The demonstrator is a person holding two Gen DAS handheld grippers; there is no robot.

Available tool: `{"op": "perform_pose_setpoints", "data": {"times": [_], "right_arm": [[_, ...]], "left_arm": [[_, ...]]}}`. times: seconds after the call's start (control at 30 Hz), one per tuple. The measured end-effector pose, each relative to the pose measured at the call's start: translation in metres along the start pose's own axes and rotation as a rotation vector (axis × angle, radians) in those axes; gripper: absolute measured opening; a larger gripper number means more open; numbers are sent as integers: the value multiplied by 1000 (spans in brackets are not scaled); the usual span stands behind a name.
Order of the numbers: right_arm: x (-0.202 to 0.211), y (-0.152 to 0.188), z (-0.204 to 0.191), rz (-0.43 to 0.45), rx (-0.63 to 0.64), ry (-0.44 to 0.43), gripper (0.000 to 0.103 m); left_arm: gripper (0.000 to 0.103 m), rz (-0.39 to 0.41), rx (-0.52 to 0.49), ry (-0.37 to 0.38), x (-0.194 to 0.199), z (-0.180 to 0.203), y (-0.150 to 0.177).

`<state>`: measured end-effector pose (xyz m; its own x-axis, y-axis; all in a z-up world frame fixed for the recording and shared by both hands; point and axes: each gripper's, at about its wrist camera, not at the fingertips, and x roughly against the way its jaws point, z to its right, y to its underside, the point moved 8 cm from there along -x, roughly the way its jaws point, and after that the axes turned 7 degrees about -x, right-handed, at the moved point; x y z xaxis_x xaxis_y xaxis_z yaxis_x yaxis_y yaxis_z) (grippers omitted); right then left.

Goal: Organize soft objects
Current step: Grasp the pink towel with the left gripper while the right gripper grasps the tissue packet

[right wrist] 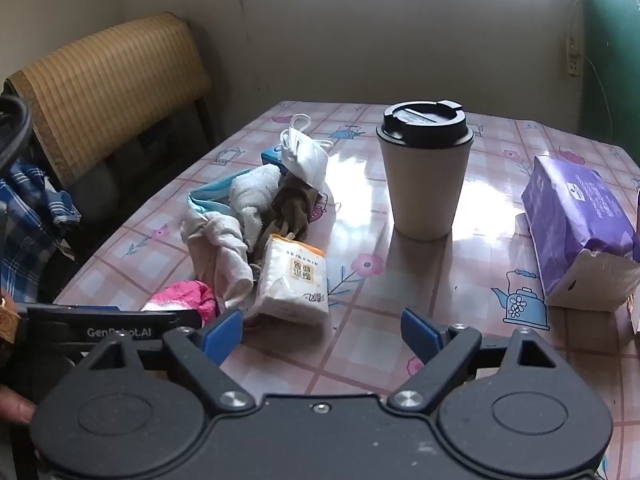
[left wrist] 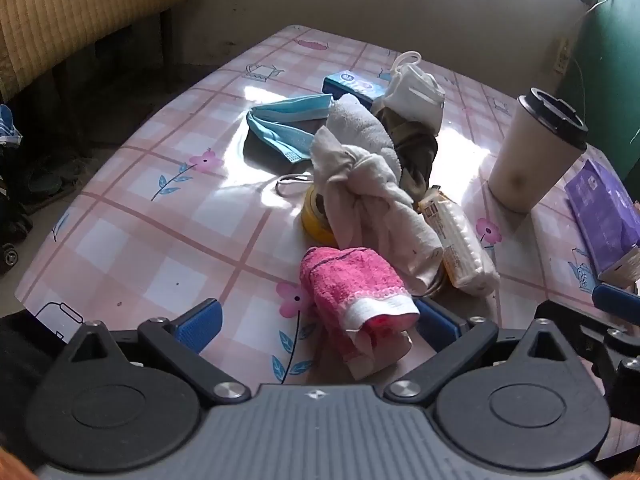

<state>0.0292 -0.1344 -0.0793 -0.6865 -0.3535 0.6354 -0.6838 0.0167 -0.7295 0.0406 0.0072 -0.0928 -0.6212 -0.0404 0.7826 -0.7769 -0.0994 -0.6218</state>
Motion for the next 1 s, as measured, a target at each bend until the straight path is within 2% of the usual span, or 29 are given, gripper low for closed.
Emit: {"op": "perform_pose_setpoints", "data": {"times": [0.63, 0.9, 1.0], "right_arm": [[-8, 5, -1, -21, 12, 2, 101], [-12, 7, 1, -34, 5, 13, 101], [-15, 7, 2, -31, -9, 0, 101]], "left_arm": [[103, -14, -9, -20, -10, -3, 1], [102, 5, -18, -16, -19, -8, 0], [84, 32, -35, -30, -18, -11, -2]]}}
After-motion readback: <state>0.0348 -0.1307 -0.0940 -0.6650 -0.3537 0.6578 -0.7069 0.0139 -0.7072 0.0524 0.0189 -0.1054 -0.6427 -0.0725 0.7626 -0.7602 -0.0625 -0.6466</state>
